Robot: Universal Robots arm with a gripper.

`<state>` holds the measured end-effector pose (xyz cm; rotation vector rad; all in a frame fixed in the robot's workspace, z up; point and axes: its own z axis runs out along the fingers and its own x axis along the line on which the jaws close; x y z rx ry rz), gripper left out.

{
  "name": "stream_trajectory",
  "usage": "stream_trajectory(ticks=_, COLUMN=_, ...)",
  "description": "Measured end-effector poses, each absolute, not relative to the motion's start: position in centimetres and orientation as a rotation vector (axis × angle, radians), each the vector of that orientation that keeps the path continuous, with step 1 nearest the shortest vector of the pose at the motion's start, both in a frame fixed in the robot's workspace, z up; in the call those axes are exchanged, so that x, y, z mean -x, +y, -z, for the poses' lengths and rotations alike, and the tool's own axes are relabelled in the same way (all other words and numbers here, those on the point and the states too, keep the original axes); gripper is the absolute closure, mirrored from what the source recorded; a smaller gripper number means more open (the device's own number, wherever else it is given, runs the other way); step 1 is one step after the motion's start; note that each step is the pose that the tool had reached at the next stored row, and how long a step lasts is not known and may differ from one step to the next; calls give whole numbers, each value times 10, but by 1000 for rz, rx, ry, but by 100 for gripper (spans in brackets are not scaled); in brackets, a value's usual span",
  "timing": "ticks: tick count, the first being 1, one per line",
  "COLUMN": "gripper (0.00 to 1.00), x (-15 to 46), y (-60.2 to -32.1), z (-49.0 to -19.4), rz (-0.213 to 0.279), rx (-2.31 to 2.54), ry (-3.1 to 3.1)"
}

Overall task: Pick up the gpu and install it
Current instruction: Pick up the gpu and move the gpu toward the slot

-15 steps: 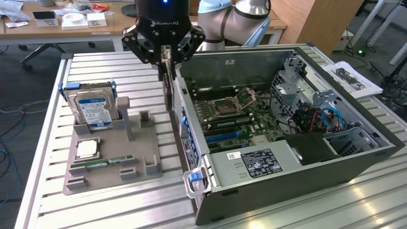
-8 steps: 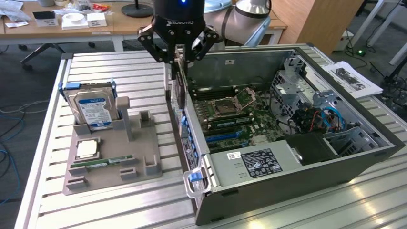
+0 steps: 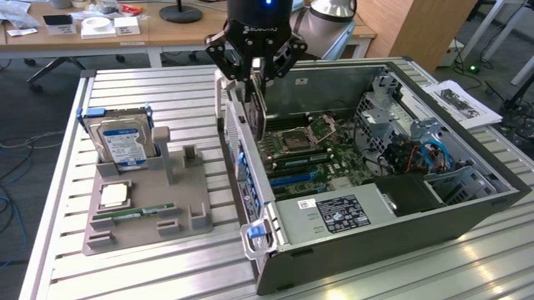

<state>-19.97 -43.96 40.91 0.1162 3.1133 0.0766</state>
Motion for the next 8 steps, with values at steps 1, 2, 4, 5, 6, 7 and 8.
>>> stream_trajectory(ticks=1, gripper=73, x=196, y=-440, z=-409, rz=-77, rx=-116, ry=3113)
stream_trajectory(ticks=2, gripper=73, x=193, y=-440, z=-409, rz=-76, rx=-117, ry=3113)
stream_trajectory(ticks=4, gripper=73, x=186, y=-439, z=-409, rz=-77, rx=-117, ry=3113)
stream_trajectory(ticks=5, gripper=73, x=183, y=-439, z=-409, rz=-77, rx=-116, ry=3113)
stream_trajectory(ticks=6, gripper=73, x=180, y=-439, z=-409, rz=-77, rx=-116, ry=3113)
stream_trajectory(ticks=7, gripper=73, x=177, y=-439, z=-409, rz=-77, rx=-117, ry=3113)
stream_trajectory(ticks=8, gripper=73, x=173, y=-439, z=-409, rz=-77, rx=-116, ry=3113)
